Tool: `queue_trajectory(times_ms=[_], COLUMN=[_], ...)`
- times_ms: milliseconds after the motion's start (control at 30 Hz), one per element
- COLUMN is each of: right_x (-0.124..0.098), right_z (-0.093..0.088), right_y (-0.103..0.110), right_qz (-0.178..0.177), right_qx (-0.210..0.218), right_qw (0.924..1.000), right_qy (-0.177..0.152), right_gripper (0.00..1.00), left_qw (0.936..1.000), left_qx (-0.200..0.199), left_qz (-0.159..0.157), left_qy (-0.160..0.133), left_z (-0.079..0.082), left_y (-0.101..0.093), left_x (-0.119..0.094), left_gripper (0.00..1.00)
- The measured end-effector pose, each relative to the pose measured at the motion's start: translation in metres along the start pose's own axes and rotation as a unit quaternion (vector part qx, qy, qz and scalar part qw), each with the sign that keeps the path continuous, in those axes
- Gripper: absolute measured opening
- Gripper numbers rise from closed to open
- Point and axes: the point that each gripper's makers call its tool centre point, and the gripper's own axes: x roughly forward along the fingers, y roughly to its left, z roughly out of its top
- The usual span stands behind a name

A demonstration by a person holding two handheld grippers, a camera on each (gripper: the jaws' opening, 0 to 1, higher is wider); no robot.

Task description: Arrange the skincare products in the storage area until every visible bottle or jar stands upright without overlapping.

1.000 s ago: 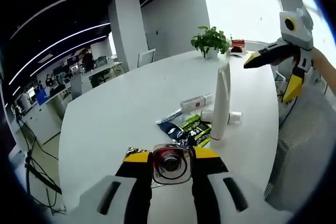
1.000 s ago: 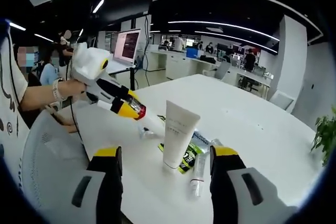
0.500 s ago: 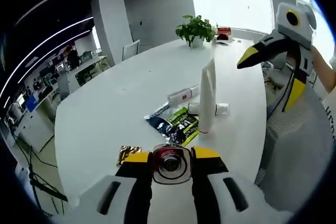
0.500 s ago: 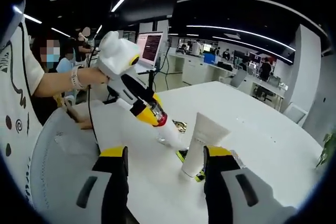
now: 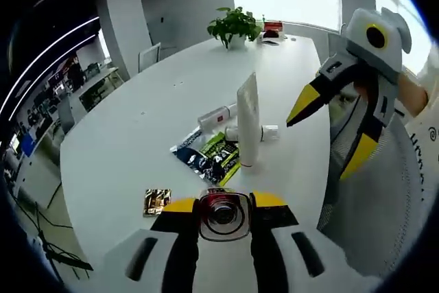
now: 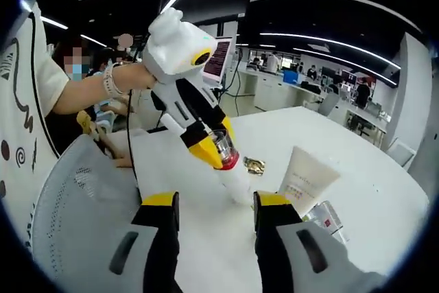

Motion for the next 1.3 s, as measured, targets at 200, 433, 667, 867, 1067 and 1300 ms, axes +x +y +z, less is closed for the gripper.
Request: queue_trajectory(times_ms=[200, 433, 667, 867, 1067, 1300], right_x=[0.011, 0.025, 0.038, 0.046, 0.054, 0.069], right_z=[-0.005, -0.008, -0.012, -0.016, -0.013, -0.021], right_y=[0.003, 0.004, 0.003, 0.001, 0.001, 0.007], right_qz=[0.003, 0.011, 0.017, 0.017, 0.009, 0.015], right_qx=[-0.011, -0.021, -0.037, -0.078, -0.098, -0.130], right_qw=[0.9999, 0.9995, 0.9986, 0.9954, 0.9945, 0.9904], right_qy=[0.013, 0.020, 0.034, 0.052, 0.036, 0.046], right_gripper=[0.42, 0.35, 0.34, 0.35, 0.36, 0.37], left_qw=[0.9997, 0.9988, 0.9979, 0.9971, 0.9963, 0.9955], left_qx=[0.010, 0.016, 0.017, 0.017, 0.013, 0.009], left_qz=[-0.018, -0.034, -0.049, -0.058, -0.067, -0.075], left_qy=[0.016, 0.031, 0.040, 0.046, 0.053, 0.057], left_z=[0.003, 0.007, 0.007, 0.005, 0.006, 0.006], left_y=[-0.017, -0.035, -0.041, -0.035, -0.031, -0.033], left_x=[-0.003, -0.004, -0.005, -0.004, -0.003, -0.003], left_gripper=[0.24, 0.24, 0.24, 0.24, 0.24, 0.24])
